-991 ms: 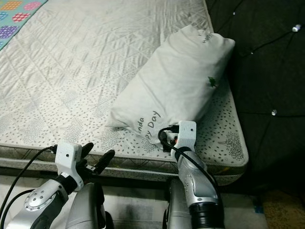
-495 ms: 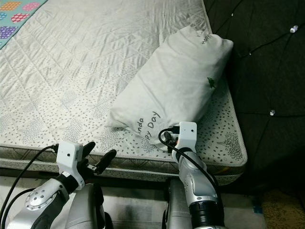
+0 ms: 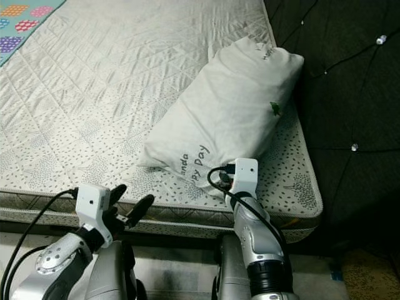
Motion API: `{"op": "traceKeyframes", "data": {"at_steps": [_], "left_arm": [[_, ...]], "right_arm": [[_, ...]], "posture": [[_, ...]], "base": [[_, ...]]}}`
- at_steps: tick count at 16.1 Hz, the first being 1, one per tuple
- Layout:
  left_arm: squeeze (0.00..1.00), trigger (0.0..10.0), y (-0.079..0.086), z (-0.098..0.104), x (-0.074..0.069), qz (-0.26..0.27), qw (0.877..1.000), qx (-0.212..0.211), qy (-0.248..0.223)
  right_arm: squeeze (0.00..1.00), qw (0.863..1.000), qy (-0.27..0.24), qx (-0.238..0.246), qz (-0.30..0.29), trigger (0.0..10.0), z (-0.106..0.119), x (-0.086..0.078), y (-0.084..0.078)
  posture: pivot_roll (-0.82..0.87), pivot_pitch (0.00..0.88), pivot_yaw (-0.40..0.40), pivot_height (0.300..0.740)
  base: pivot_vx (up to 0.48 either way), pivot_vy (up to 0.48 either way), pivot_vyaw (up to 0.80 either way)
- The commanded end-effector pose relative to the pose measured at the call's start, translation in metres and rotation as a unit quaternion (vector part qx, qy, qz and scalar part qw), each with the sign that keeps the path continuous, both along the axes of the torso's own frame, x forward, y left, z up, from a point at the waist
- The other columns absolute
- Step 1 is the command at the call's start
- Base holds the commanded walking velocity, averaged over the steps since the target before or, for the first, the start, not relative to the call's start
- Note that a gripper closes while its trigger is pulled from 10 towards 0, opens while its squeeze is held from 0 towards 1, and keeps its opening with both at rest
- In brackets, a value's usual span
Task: Clean up the room
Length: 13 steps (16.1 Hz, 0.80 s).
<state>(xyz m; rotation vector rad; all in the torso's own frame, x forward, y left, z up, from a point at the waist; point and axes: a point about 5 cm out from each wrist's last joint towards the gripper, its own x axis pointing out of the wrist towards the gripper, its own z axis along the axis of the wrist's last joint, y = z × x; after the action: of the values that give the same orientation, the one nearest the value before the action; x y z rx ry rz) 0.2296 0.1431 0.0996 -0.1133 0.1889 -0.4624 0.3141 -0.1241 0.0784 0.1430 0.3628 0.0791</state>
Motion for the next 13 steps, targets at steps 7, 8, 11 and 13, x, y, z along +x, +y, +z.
{"op": "traceKeyframes", "data": {"at_steps": [7,8,11,13], "left_arm": [[0.00,10.0,0.001,-0.003,0.000,0.005,1.000,0.005,0.004],[0.00,10.0,0.001,-0.003,0.000,0.007,1.000,0.006,0.001],[0.00,10.0,0.002,-0.001,0.002,0.012,1.000,0.007,-0.004],[0.00,10.0,0.005,0.001,0.003,0.027,1.000,0.008,-0.011]], "right_arm": [[0.00,1.000,0.002,0.009,0.014,0.0,-0.001,0.002,0.010],[0.00,1.000,0.000,0.002,0.012,0.0,0.000,0.004,0.009],[0.00,1.000,-0.011,-0.011,0.001,0.0,0.005,0.014,0.002],[0.00,0.999,-0.035,-0.033,-0.021,0.0,0.020,0.033,-0.013]], "posture": [[-0.08,0.144,-0.008,0.591],[-0.08,0.143,-0.007,0.591],[-0.08,0.139,-0.009,0.591],[-0.07,0.136,-0.013,0.591]], "base": [[0.000,0.000,0.00],[0.000,0.000,0.00],[0.000,0.000,0.00],[0.000,0.000,0.00]]}}
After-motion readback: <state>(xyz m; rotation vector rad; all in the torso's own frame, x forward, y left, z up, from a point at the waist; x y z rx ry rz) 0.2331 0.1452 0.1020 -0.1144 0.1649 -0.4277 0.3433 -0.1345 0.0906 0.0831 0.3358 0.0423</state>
